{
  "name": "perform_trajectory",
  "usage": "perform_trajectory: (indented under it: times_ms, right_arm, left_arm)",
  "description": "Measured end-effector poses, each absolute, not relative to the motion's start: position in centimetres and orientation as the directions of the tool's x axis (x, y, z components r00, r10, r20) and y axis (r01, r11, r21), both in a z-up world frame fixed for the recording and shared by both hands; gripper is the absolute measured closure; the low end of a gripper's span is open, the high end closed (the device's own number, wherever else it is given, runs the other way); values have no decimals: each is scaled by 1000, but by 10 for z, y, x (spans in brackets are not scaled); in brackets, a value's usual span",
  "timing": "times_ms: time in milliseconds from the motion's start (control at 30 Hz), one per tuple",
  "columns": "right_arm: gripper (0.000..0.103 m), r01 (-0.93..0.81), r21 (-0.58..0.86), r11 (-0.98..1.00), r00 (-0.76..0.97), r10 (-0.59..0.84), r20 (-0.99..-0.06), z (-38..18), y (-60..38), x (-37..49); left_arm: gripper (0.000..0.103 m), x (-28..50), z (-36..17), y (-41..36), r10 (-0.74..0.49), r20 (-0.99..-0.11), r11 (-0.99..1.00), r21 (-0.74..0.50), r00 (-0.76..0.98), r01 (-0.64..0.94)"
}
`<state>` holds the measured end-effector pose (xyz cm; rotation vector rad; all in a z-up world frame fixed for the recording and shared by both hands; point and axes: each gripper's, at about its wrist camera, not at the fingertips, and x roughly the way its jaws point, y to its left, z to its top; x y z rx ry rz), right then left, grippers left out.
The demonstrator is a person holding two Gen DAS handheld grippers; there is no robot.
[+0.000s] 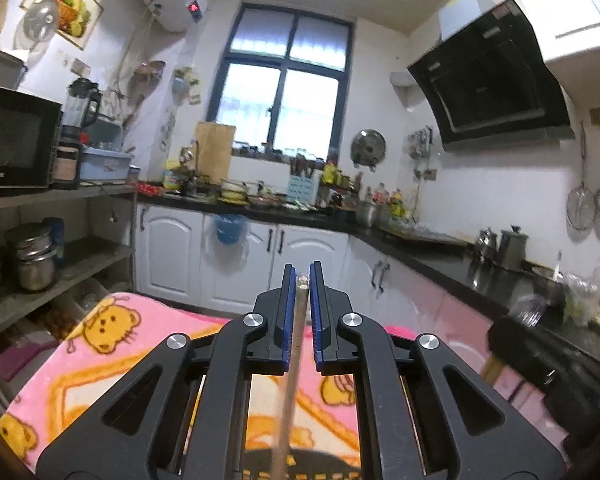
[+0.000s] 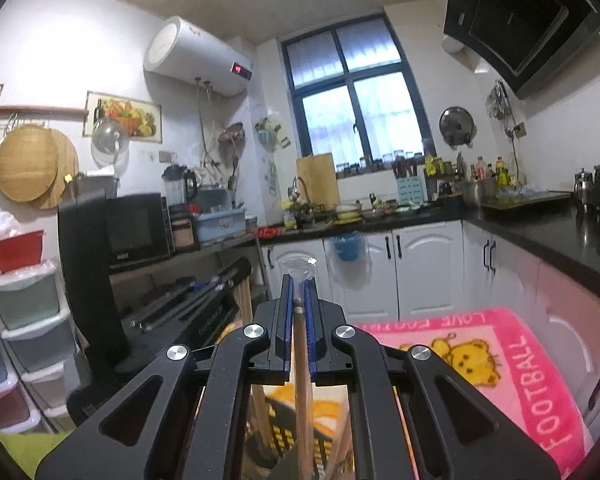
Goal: Organize utensils
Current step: 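Lift both held chopsticks and carry them above the green caddy, then open the left gripper into the caddy while the right gripper releases its chopstick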
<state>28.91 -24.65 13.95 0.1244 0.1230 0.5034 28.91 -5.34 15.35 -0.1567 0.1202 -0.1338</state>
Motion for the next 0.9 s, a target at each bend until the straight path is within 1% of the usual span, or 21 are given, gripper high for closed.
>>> perform_trajectory:
  times_ms: [33, 67, 100, 133, 233, 367, 433, 467, 667, 700, 767, 900]
  right_arm:
    - [95, -475, 151, 867, 866, 491, -95, 136, -248, 286]
    - [93, -477, 156, 865, 863, 494, -102, 134, -249, 284]
    - [85, -476, 161, 865, 862, 495, -110, 132, -250, 282]
    - [78, -474, 168, 864, 861, 495, -116, 129, -253, 279]
    - [77, -469, 177, 865, 856, 495, -152, 123, -258, 273]
    - [76, -463, 180, 868, 851, 491, -183, 118, -265, 260]
    - [75, -458, 176, 871, 848, 488, -206, 115, -268, 254]
    - [75, -455, 175, 873, 848, 485, -215, 114, -270, 251]
    - [73, -452, 204, 868, 820, 494, -289, 100, -276, 233]
    - [71, -453, 205, 867, 815, 497, -298, 97, -278, 230]
    - [69, -455, 202, 867, 806, 497, -320, 92, -278, 222]
    - [63, -454, 200, 868, 792, 496, -356, 82, -278, 207]
  left_arm:
    - [97, 288, 152, -53, -159, -122, 976, -169, 980, 137]
    - [91, 286, 150, -51, -183, -145, 972, -175, 972, 157]
    - [86, 285, 149, -51, -199, -169, 969, -181, 965, 168]
    - [77, 285, 148, -51, -207, -187, 967, -189, 960, 172]
    - [76, 279, 144, -47, -238, -248, 958, -220, 939, 185]
    - [76, 267, 140, -41, -265, -289, 951, -237, 920, 200]
    - [75, 260, 138, -38, -268, -311, 950, -244, 912, 196]
    - [73, 256, 137, -37, -276, -319, 948, -246, 907, 202]
    - [72, 229, 121, -35, -314, -373, 939, -255, 873, 228]
    - [71, 224, 118, -34, -316, -378, 939, -257, 870, 230]
    - [65, 214, 114, -34, -322, -388, 938, -252, 864, 237]
    - [58, 197, 103, -34, -328, -418, 939, -243, 847, 243]
